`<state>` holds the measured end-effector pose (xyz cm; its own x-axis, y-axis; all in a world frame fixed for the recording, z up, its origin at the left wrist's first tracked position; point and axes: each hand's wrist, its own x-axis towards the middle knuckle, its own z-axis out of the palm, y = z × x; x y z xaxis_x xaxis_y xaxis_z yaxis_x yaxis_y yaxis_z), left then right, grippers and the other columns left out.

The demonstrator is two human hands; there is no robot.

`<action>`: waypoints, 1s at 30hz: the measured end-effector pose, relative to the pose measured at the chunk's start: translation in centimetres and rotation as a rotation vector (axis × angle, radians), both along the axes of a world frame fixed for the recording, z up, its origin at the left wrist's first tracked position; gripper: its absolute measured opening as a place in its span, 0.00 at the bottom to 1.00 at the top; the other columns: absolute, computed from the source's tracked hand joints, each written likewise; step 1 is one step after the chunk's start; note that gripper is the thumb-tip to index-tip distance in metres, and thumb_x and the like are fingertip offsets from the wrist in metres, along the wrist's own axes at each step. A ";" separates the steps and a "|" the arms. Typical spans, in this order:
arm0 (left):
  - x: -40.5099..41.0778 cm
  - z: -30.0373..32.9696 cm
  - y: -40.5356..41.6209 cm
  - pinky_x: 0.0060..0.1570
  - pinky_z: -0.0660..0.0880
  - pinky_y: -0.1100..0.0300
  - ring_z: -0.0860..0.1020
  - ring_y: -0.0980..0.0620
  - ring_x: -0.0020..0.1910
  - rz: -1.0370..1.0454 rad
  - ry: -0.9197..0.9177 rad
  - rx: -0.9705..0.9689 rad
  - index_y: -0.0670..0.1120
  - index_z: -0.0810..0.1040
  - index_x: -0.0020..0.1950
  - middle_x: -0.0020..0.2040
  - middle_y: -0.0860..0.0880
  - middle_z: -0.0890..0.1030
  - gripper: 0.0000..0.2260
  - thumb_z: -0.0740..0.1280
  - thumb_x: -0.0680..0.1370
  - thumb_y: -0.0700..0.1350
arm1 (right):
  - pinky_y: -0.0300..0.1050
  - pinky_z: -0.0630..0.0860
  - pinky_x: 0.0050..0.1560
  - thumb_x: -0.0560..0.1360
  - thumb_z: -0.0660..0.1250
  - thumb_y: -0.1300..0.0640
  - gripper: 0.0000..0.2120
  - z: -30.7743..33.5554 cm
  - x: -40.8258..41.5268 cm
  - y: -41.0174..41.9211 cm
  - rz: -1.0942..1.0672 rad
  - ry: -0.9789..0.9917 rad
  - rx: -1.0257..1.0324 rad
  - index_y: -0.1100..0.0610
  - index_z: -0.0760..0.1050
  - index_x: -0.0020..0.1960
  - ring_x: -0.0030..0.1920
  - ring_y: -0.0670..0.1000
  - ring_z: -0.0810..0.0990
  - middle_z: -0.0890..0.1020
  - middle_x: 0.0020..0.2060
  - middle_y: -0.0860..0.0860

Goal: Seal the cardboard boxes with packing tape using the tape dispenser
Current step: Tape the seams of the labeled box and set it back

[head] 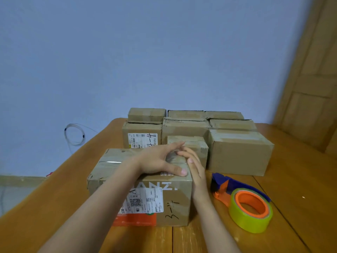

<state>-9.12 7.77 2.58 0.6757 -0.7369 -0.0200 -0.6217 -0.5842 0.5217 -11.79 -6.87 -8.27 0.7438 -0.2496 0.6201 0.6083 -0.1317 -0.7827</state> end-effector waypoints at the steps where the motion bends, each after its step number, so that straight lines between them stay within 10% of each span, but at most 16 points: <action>1: -0.1 0.0 0.1 0.67 0.59 0.59 0.64 0.54 0.72 0.007 -0.019 0.007 0.57 0.53 0.78 0.75 0.56 0.64 0.42 0.71 0.70 0.63 | 0.32 0.64 0.62 0.76 0.55 0.47 0.20 -0.1 -0.1 0.1 0.000 0.001 0.006 0.57 0.80 0.55 0.65 0.45 0.72 0.75 0.62 0.49; 14: -2.5 -1.7 2.6 0.74 0.42 0.44 0.44 0.51 0.78 0.362 -0.328 0.280 0.55 0.50 0.79 0.80 0.48 0.48 0.59 0.31 0.52 0.82 | 0.43 0.70 0.57 0.75 0.59 0.48 0.14 -0.6 -1.7 0.1 -0.334 -0.179 -0.158 0.54 0.79 0.50 0.57 0.51 0.74 0.73 0.52 0.44; 23: -2.5 -2.3 2.9 0.74 0.46 0.46 0.46 0.50 0.78 0.355 -0.349 0.262 0.55 0.50 0.79 0.80 0.47 0.49 0.63 0.25 0.48 0.81 | 0.50 0.71 0.52 0.73 0.60 0.50 0.11 0.2 -1.5 0.2 -0.354 -0.161 -0.180 0.56 0.77 0.43 0.52 0.52 0.74 0.72 0.48 0.40; 30: -2.9 -1.3 4.1 0.74 0.48 0.48 0.49 0.51 0.78 0.250 -0.286 0.251 0.55 0.51 0.79 0.80 0.50 0.50 0.59 0.35 0.53 0.83 | 0.37 0.65 0.38 0.71 0.60 0.48 0.10 4.2 -2.4 -1.4 -0.189 0.013 -0.399 0.51 0.67 0.34 0.37 0.44 0.70 0.70 0.35 0.45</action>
